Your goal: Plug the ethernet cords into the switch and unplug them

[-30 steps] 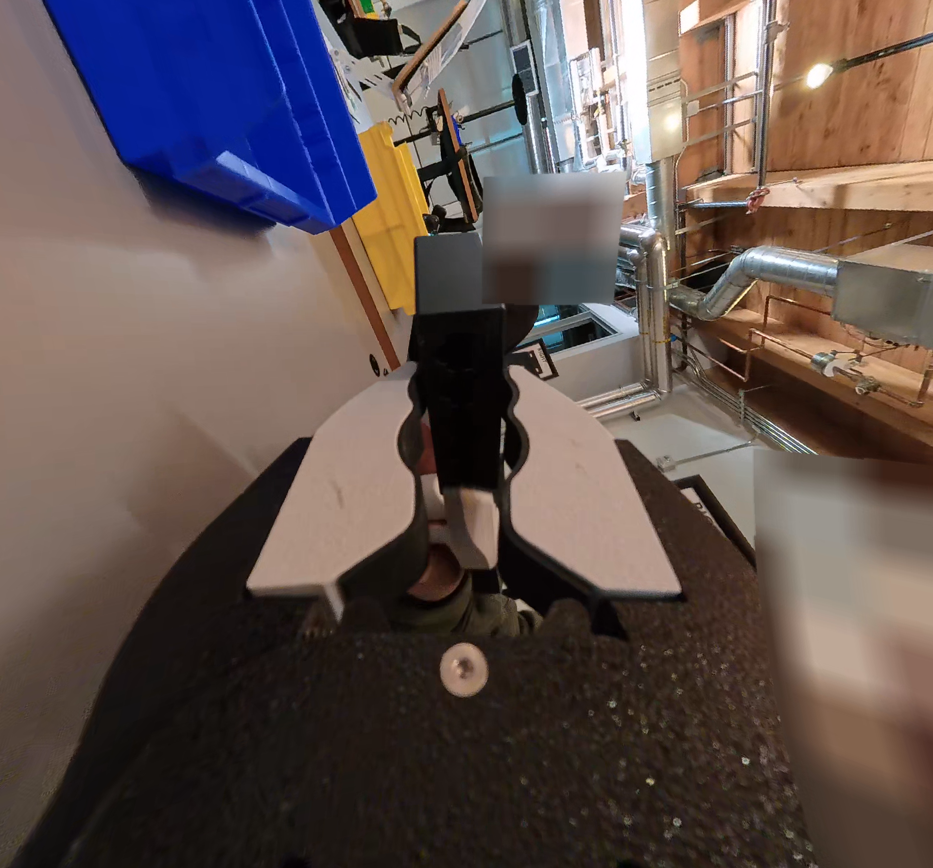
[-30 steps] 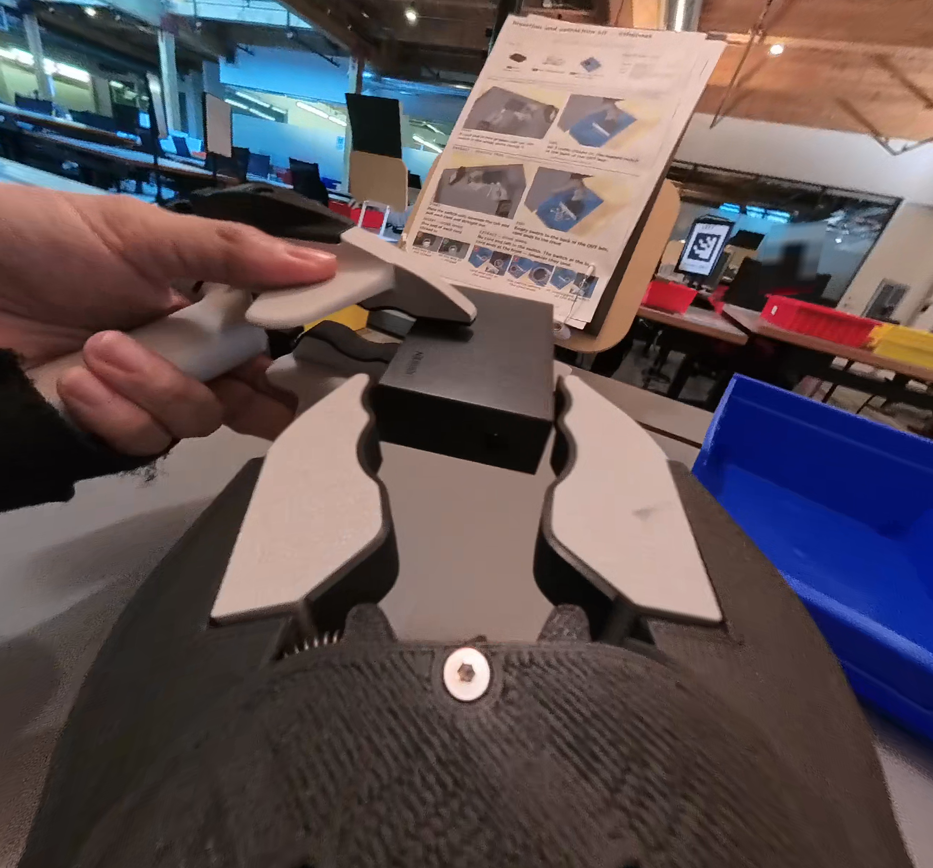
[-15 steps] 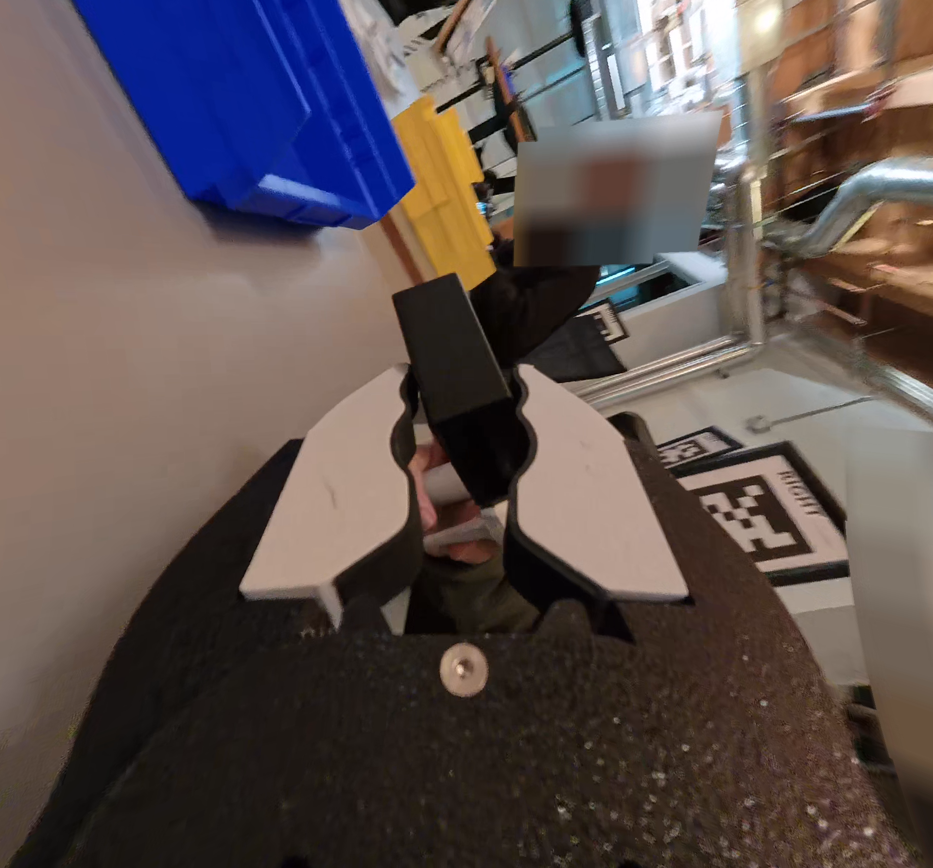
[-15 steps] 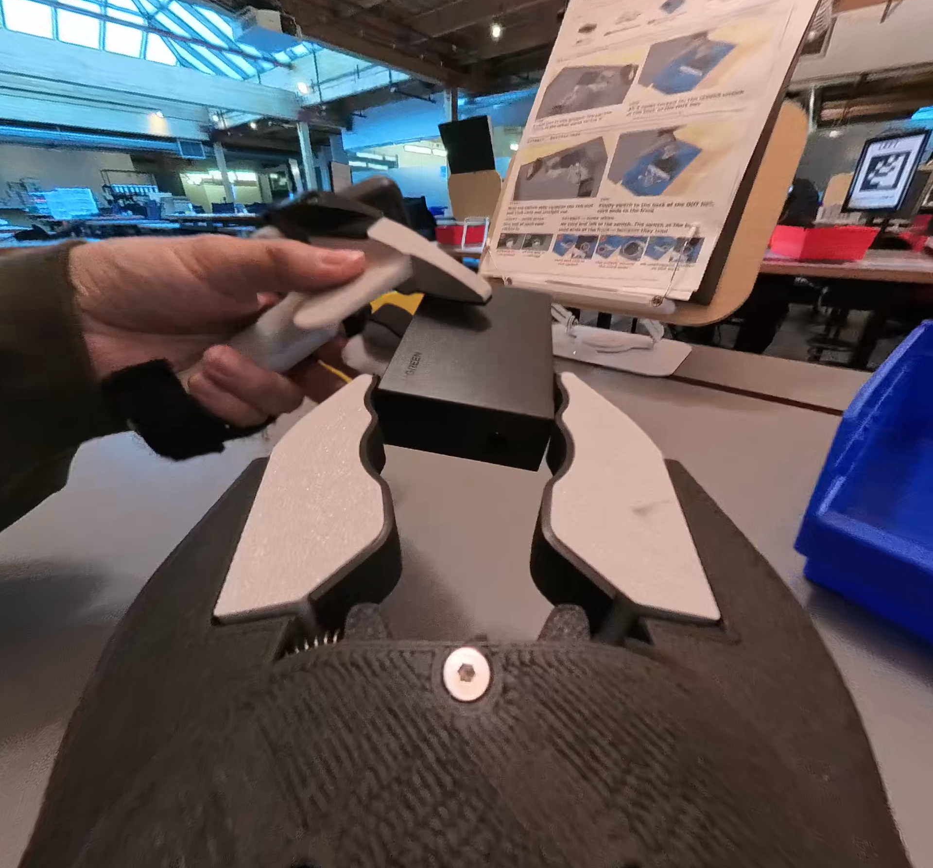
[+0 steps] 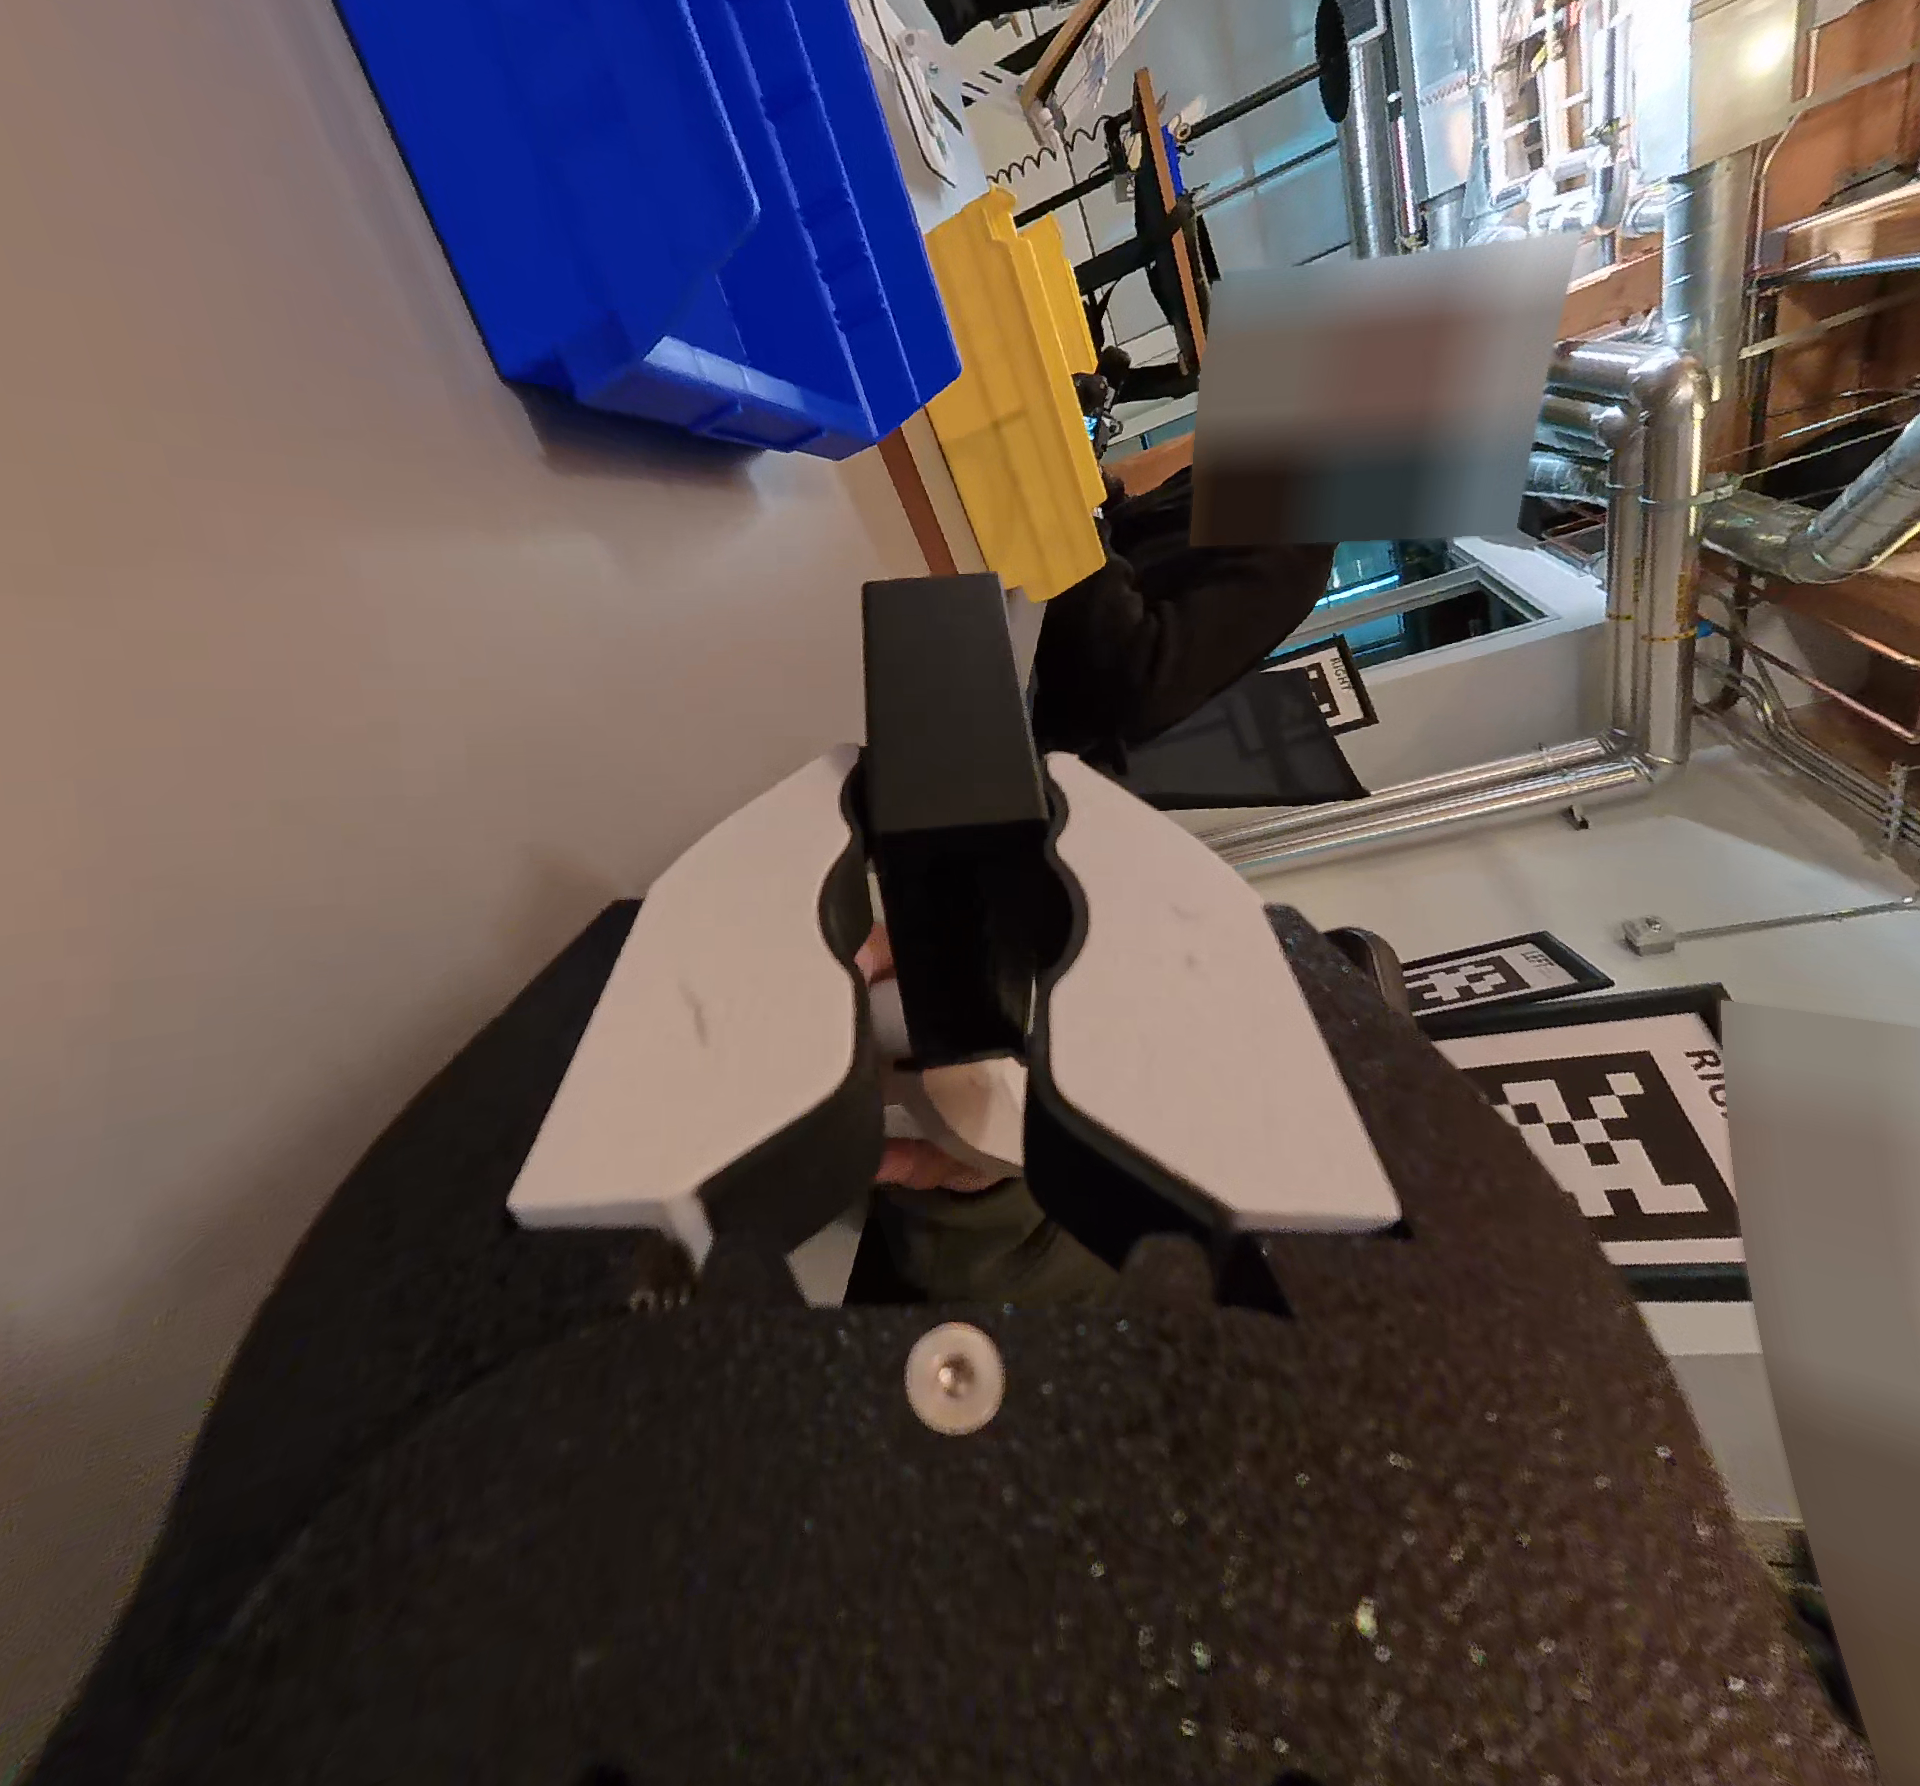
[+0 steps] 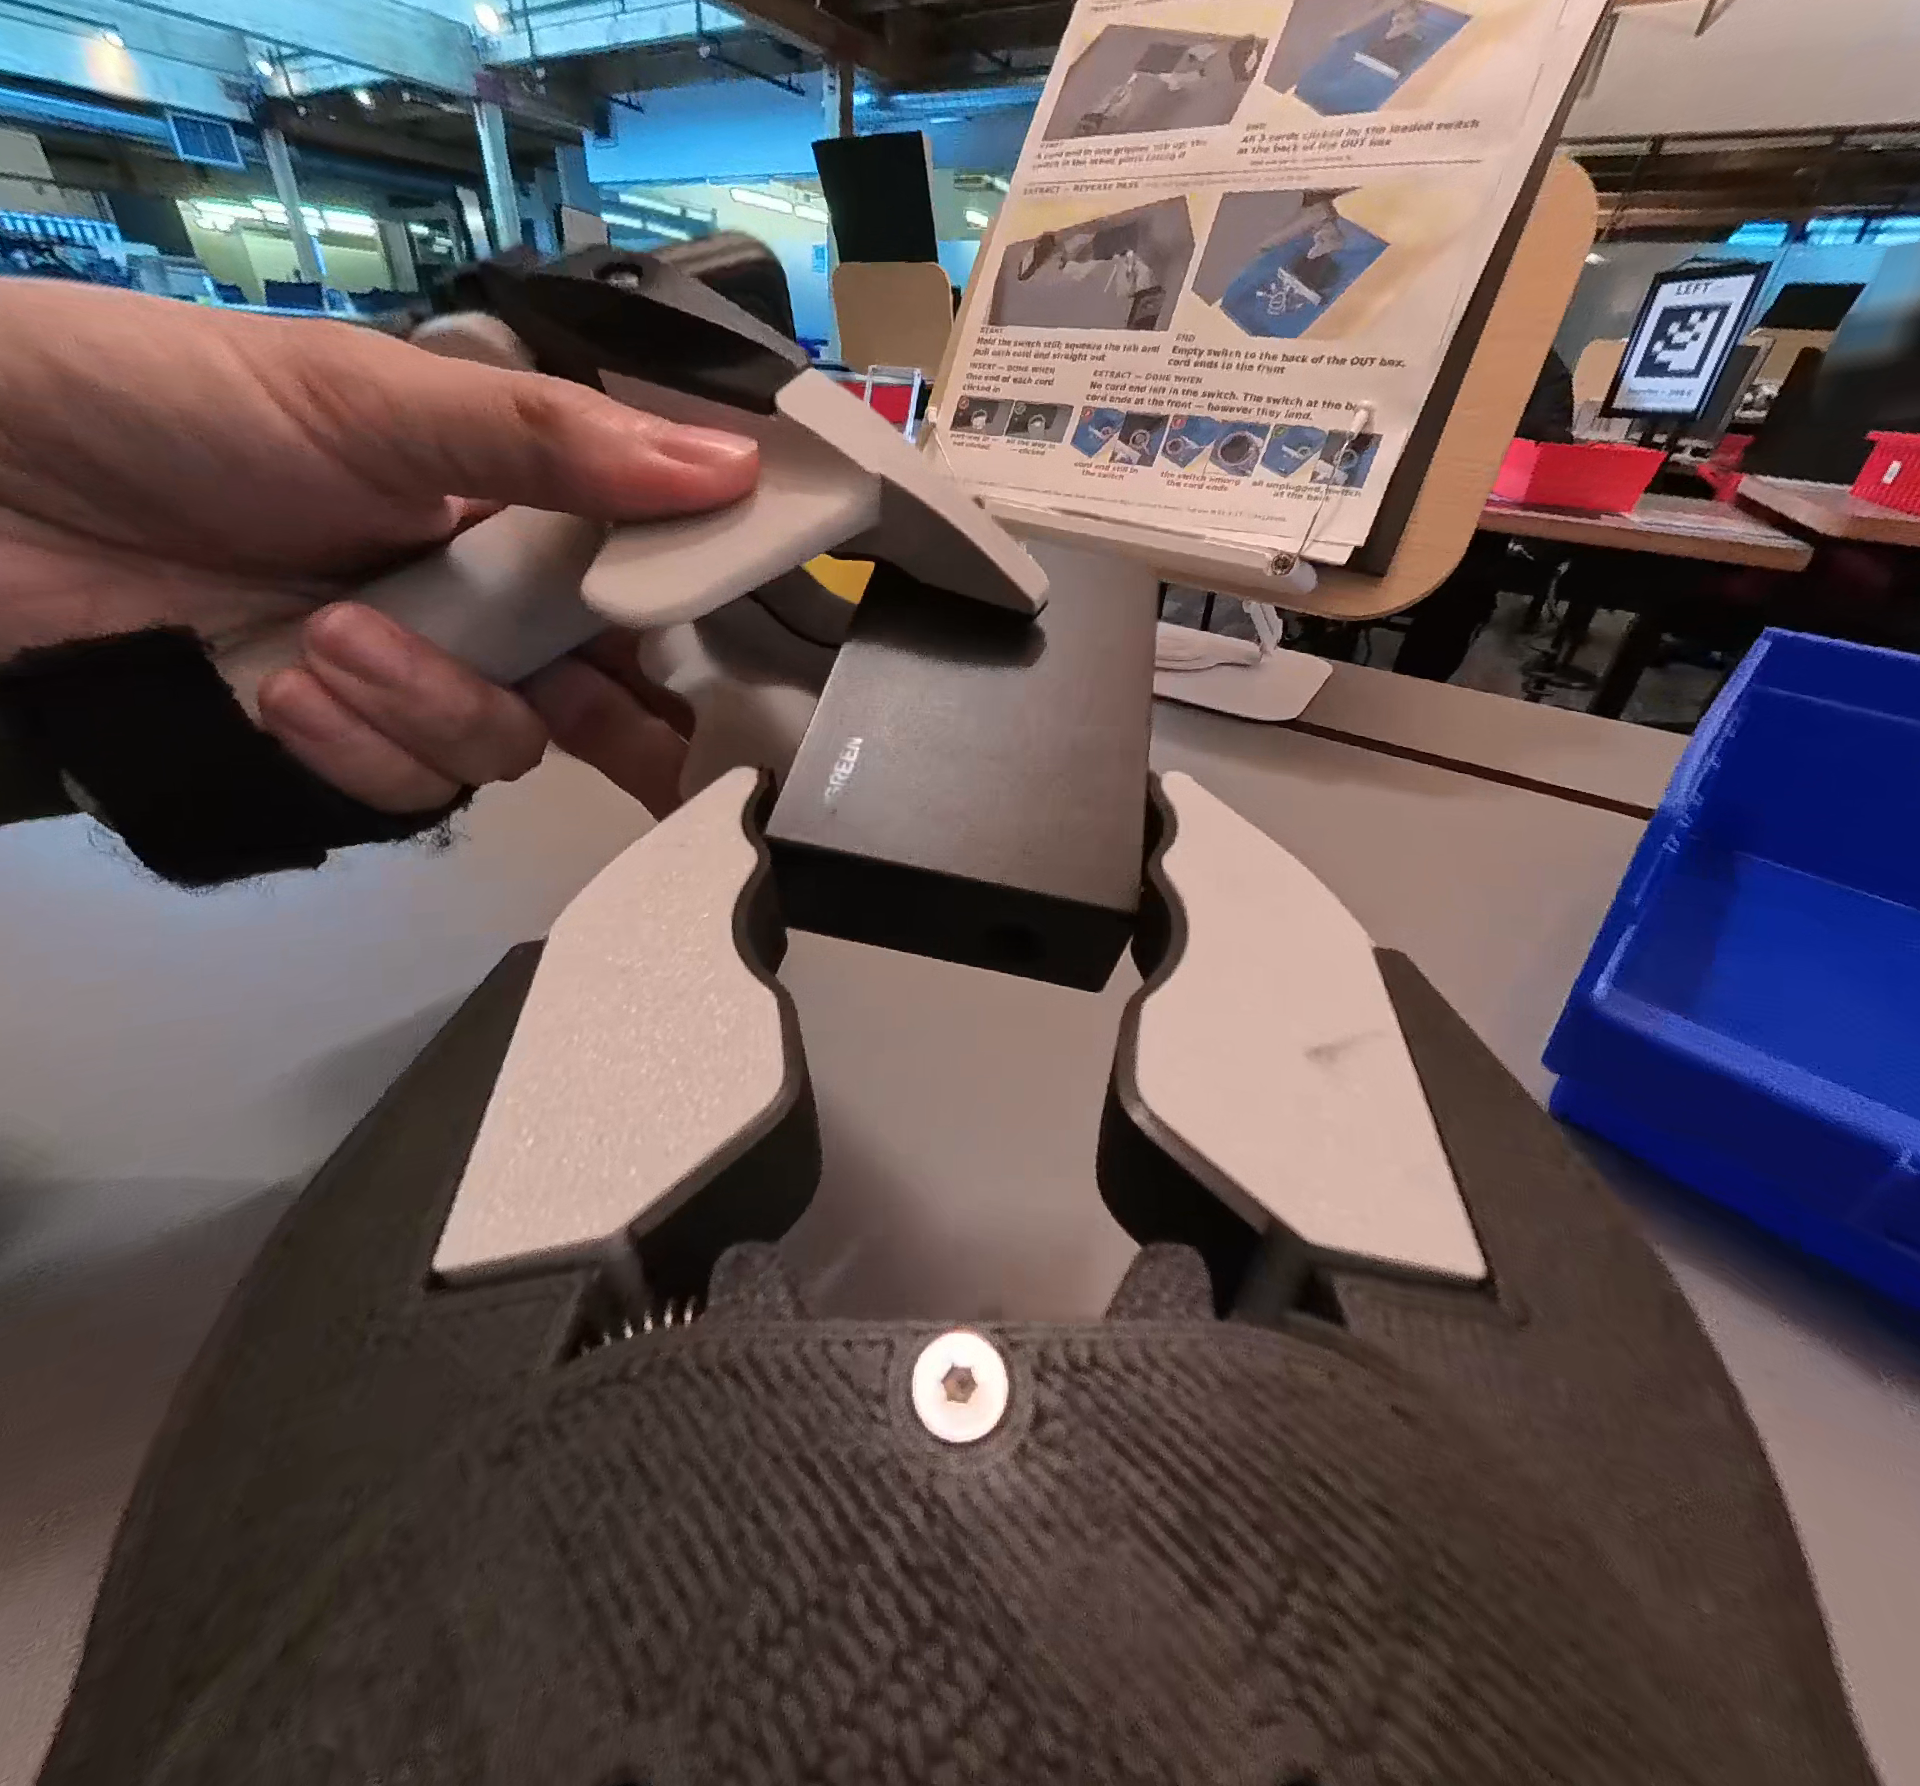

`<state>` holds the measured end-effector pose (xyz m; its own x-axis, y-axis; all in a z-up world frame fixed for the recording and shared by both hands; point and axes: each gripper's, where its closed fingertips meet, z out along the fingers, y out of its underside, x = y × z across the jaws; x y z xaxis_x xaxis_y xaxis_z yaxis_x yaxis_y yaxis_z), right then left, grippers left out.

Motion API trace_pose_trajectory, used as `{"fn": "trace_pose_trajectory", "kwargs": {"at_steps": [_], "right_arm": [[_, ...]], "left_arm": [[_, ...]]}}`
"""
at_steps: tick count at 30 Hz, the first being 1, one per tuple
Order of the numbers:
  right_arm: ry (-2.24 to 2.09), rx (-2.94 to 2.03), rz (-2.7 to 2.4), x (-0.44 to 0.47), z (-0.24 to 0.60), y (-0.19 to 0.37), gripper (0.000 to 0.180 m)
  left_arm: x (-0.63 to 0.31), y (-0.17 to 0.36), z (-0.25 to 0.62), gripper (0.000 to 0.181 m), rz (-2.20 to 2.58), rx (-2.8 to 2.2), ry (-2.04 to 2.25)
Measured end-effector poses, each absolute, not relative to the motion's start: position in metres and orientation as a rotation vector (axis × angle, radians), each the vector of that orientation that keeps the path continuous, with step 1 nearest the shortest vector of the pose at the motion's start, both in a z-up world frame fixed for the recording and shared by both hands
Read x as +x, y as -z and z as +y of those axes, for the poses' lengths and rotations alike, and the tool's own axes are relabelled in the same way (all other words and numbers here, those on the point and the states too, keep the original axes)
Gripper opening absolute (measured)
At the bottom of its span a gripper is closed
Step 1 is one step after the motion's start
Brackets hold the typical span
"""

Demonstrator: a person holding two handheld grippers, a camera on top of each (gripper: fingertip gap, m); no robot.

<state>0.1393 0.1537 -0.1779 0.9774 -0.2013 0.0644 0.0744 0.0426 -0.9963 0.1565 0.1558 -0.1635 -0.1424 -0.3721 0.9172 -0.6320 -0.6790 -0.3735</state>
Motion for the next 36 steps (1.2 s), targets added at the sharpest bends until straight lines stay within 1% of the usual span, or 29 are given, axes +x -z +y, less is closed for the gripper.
{"fn": "trace_pose_trajectory", "kwargs": {"at_steps": [5, 9, 19, 24, 27, 36], "right_arm": [[0.222, -1.466, 0.078, 0.142, 0.149, 0.171, 0.066], [0.263, -1.428, 0.098, 0.149, 0.144, 0.167, 0.062], [0.246, -1.444, 0.107, 0.153, 0.144, 0.173, 0.062], [0.22, -1.459, 0.141, 0.155, 0.147, 0.178, 0.062], [0.233, -1.483, 0.145, 0.156, 0.149, 0.181, 0.066], [0.231, -1.53, 0.16, 0.159, 0.152, 0.186, 0.066]], "left_arm": [[0.16, 0.161, 0.153, 0.027, -1.067, 1.894, -1.962], [0.162, 0.159, 0.155, 0.027, -1.014, 1.893, -1.981], [0.163, 0.159, 0.154, 0.027, -1.208, 1.964, -1.968], [0.165, 0.163, 0.156, 0.027, -1.173, 1.986, -1.922], [0.165, 0.163, 0.155, 0.027, -1.209, 1.996, -1.909], [0.168, 0.166, 0.157, 0.027, -1.269, 2.028, -1.889]]}}
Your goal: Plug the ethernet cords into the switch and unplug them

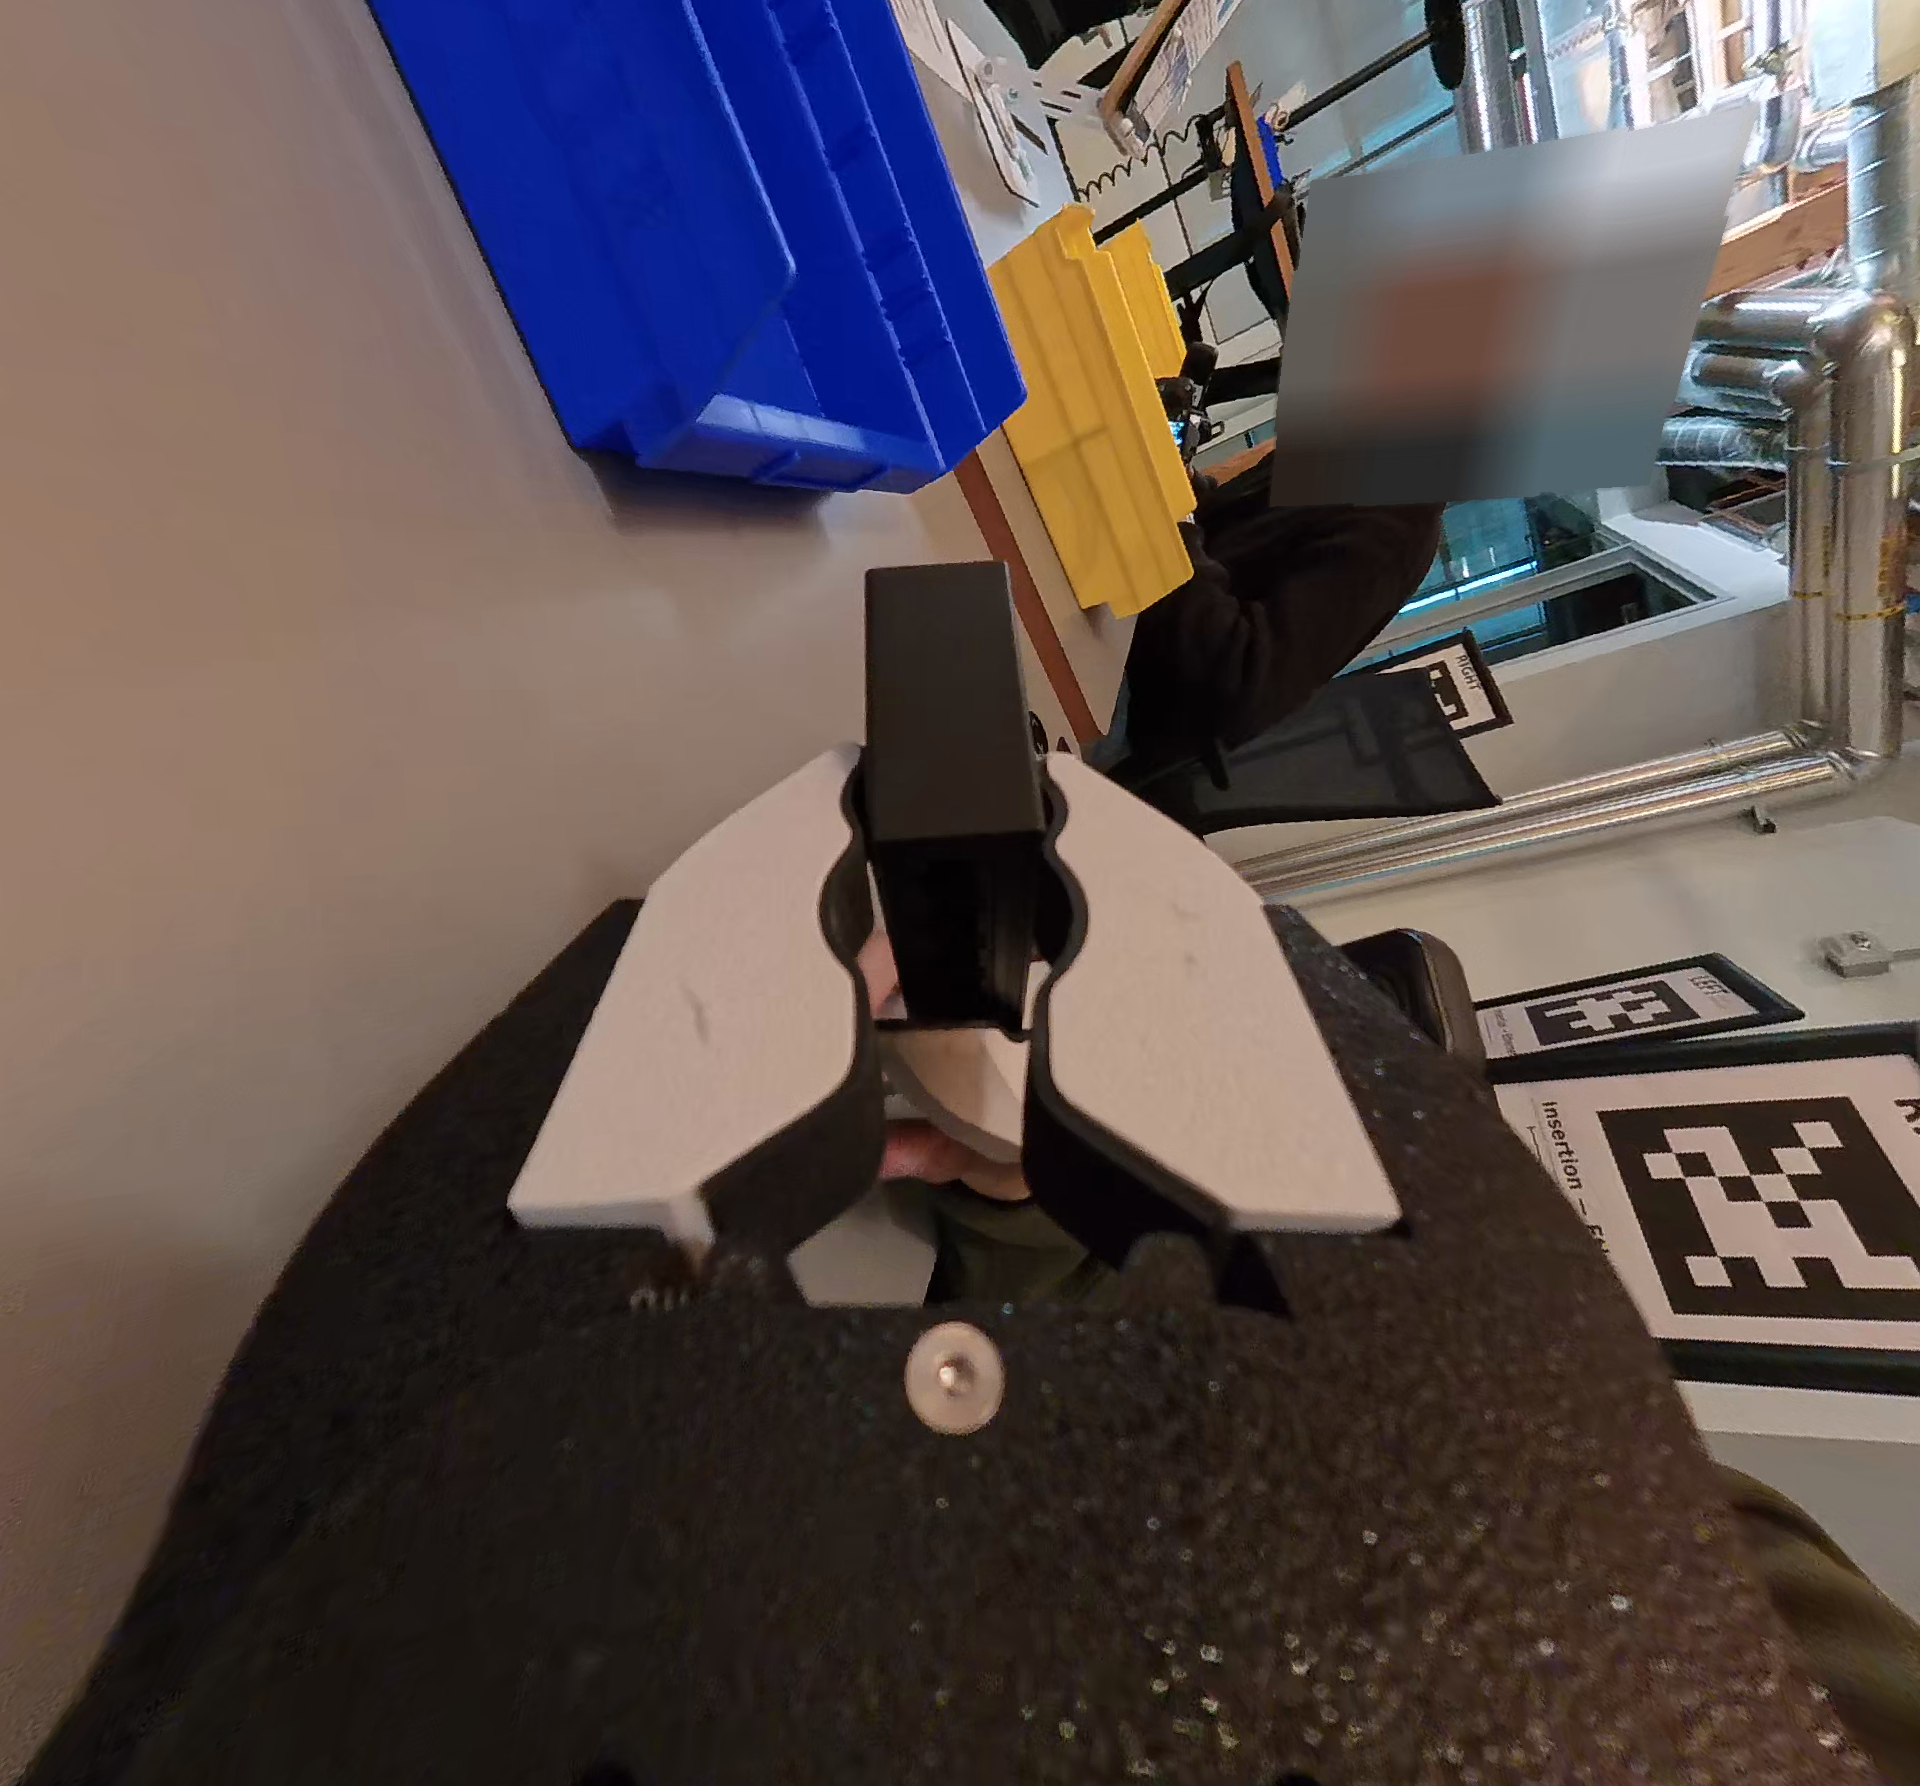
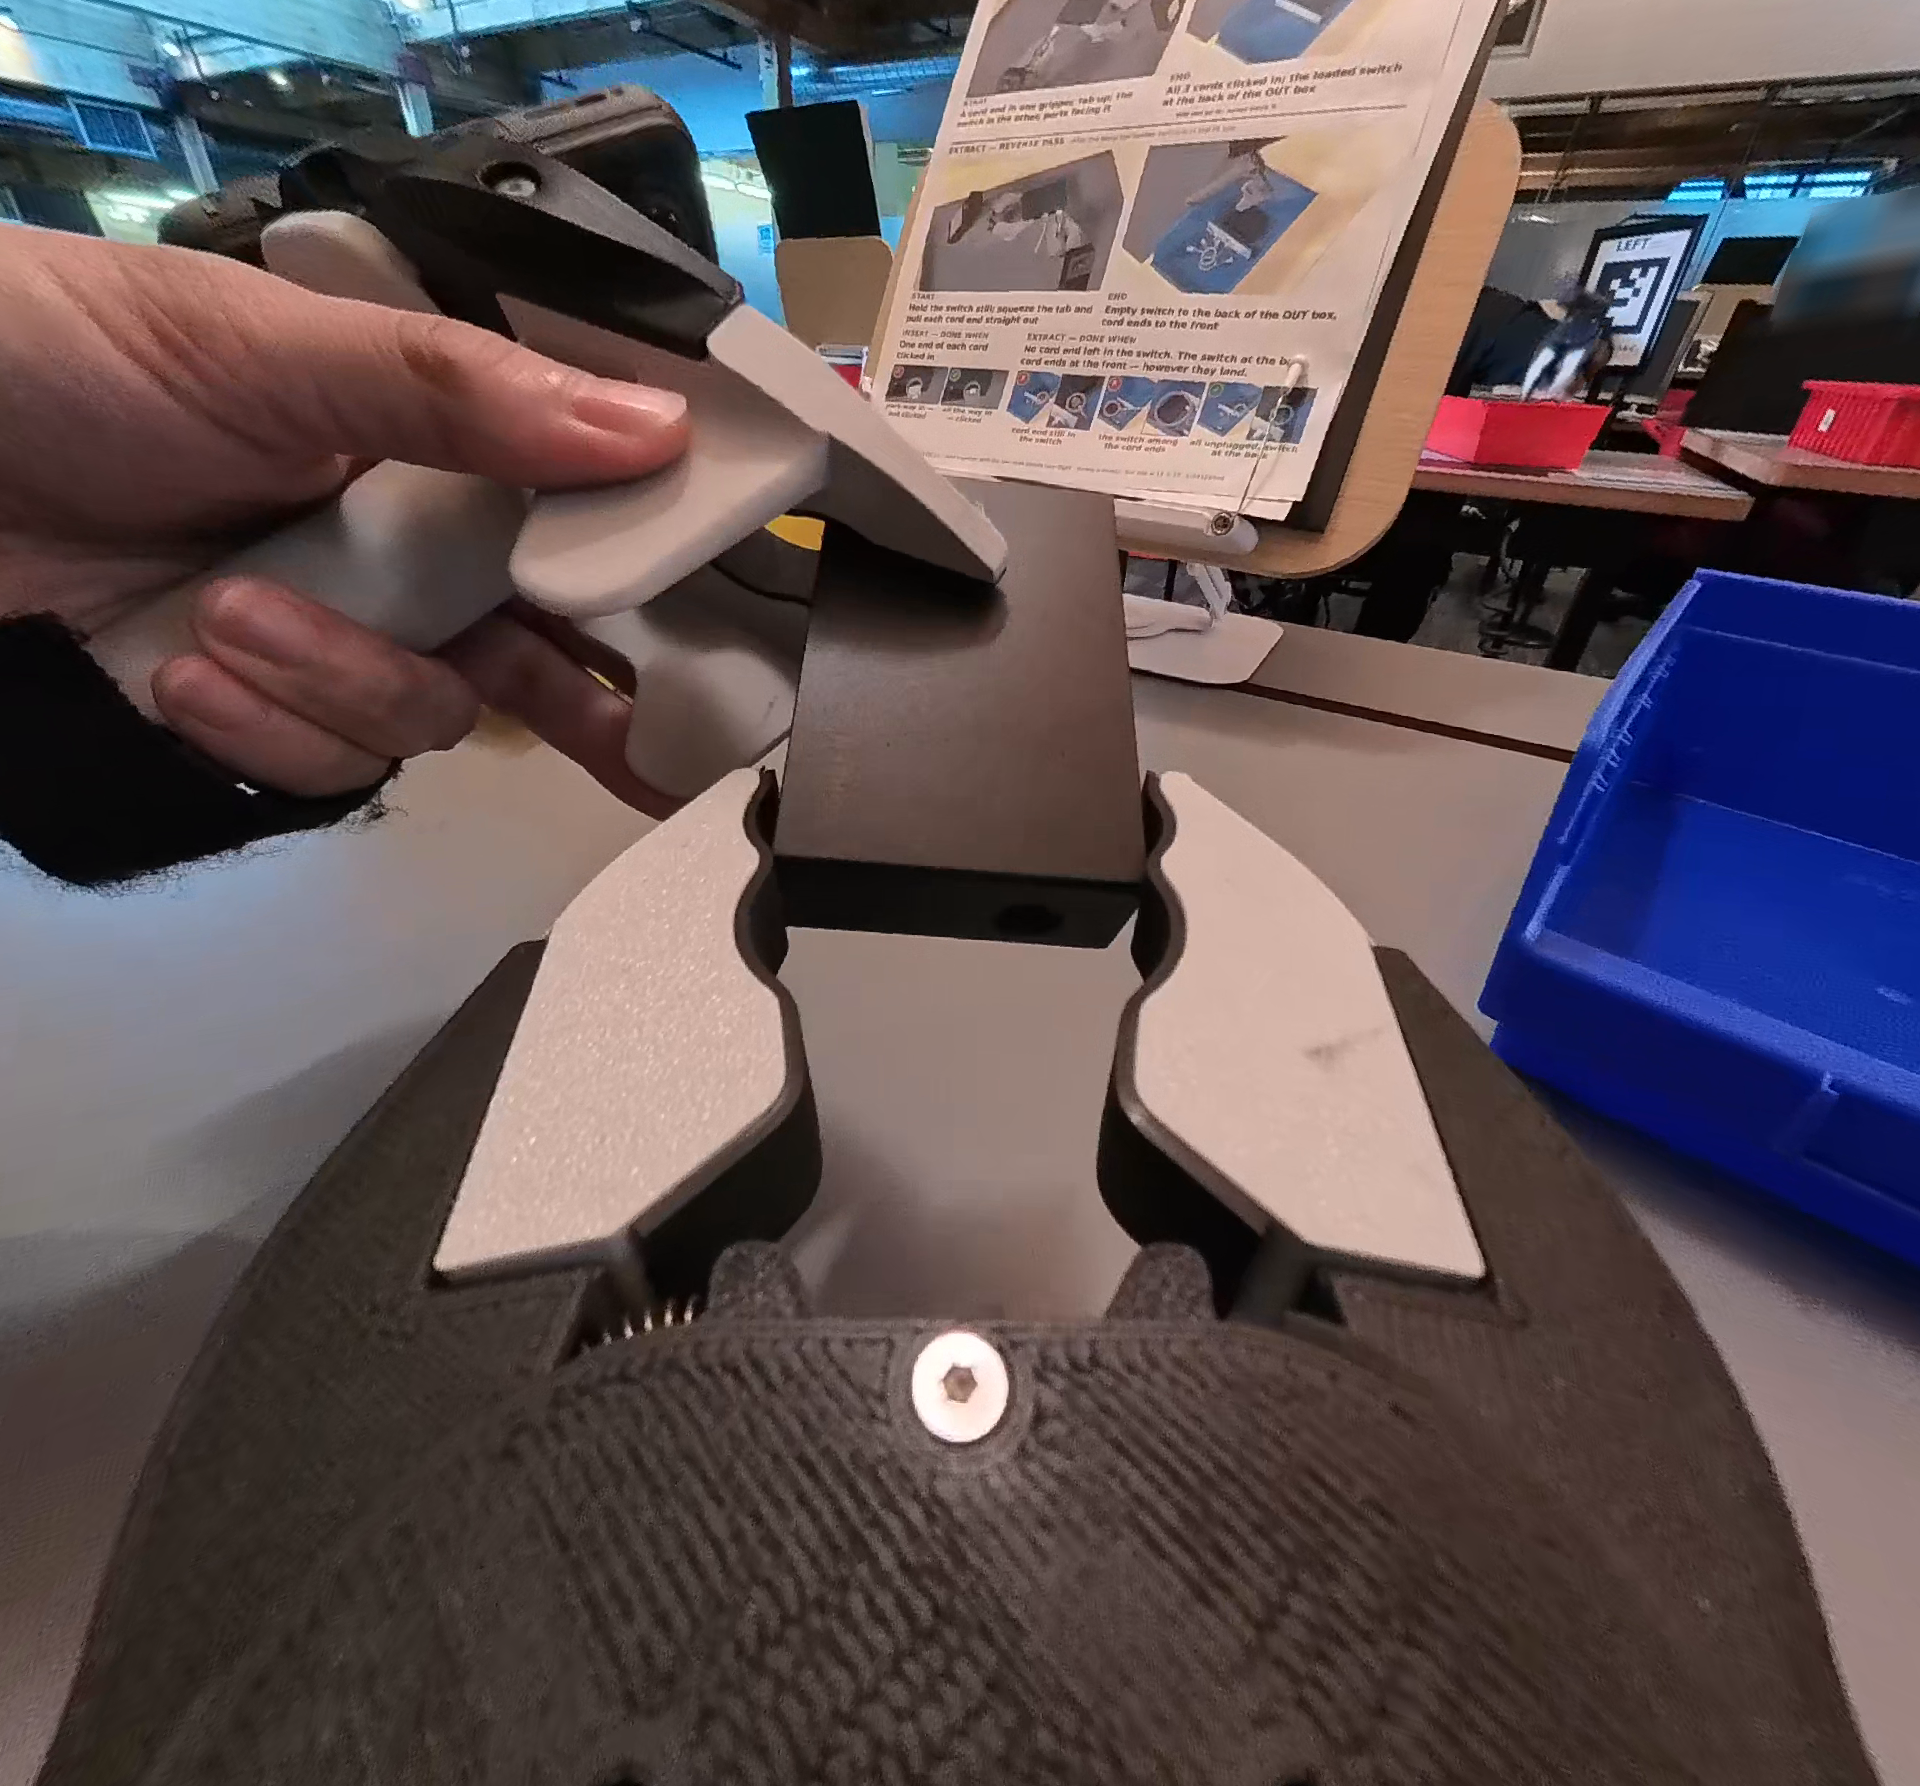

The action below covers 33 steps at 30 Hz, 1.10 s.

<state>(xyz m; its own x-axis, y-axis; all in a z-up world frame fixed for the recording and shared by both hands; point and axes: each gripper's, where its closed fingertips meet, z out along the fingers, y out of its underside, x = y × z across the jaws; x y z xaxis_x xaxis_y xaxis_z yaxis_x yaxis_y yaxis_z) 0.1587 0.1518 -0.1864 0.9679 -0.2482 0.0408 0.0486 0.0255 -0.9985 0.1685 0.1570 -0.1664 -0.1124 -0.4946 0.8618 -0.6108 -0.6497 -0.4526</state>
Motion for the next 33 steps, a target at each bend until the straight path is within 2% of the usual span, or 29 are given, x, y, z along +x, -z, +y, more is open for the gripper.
{"fn": "trace_pose_trajectory", "kwargs": {"at_steps": [8, 15, 19, 33], "right_arm": [[0.25, -1.552, 0.136, 0.157, 0.153, 0.189, 0.063], [0.088, -1.51, 0.208, 0.161, 0.15, 0.186, 0.063], [0.025, -1.5, 0.246, 0.166, 0.149, 0.186, 0.063], [-0.075, -1.487, 0.313, 0.175, 0.144, 0.188, 0.063]], "left_arm": [[0.168, 0.172, 0.16, 0.027, -1.247, 2.018, -1.886], [0.168, 0.159, 0.167, 0.034, -1.224, 1.925, -1.998], [0.166, 0.155, 0.187, 0.049, -1.271, 2.011, -2.01], [0.153, 0.155, 0.187, 0.049, -1.497, 2.014, -1.988]]}}
